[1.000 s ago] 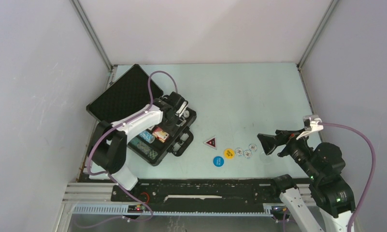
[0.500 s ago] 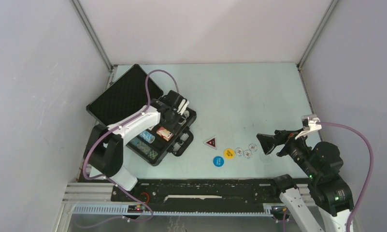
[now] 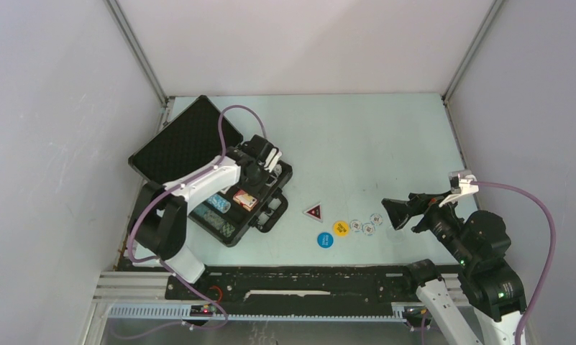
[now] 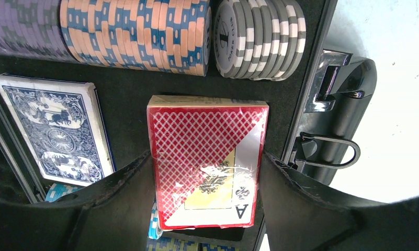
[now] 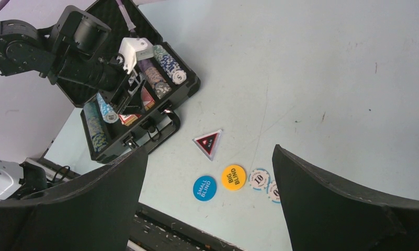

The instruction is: Pack up texas hold em set

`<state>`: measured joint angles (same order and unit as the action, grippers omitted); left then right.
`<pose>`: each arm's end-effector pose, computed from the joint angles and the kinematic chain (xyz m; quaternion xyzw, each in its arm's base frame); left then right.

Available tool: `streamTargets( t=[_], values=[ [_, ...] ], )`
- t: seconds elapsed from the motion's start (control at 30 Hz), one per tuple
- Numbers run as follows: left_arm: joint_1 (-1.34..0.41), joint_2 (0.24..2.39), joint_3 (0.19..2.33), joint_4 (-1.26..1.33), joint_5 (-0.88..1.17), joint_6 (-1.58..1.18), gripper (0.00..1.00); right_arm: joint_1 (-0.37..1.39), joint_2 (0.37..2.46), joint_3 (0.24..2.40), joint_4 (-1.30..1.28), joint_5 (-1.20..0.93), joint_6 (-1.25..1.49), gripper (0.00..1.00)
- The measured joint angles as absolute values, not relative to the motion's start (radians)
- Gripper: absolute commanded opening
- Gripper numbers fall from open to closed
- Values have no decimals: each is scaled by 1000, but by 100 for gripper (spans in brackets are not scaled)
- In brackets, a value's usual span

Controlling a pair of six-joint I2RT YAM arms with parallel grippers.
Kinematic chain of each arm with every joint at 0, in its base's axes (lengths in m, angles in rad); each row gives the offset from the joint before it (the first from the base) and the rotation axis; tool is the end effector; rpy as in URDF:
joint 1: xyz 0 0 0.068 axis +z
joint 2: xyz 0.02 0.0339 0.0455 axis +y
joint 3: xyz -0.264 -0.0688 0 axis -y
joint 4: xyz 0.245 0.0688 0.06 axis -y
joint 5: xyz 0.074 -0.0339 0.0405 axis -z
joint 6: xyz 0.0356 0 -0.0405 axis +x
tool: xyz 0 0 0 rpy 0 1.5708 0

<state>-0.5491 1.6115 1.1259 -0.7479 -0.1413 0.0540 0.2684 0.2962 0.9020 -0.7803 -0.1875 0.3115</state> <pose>0.2684 -0.1583 0.2129 0.2807 0.9425 0.0264 0.1794 0.0388 0.0176 0.3605 -0.0437 0.7638 0.2517 0.5928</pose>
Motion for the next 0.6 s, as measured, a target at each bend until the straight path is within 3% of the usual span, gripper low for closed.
streamTargets(
  t=[0.27, 0.4, 0.6],
  values=[
    [-537, 1612, 1126, -749, -115, 54, 65, 268, 296, 887, -772, -190, 311, 100],
    [-508, 1612, 1127, -750, -67, 54, 82, 268, 296, 886, -772, -190, 311, 100],
    [-481, 1612, 1127, -751, -52, 54, 94, 268, 296, 883, -766, -190, 311, 100]
  ],
)
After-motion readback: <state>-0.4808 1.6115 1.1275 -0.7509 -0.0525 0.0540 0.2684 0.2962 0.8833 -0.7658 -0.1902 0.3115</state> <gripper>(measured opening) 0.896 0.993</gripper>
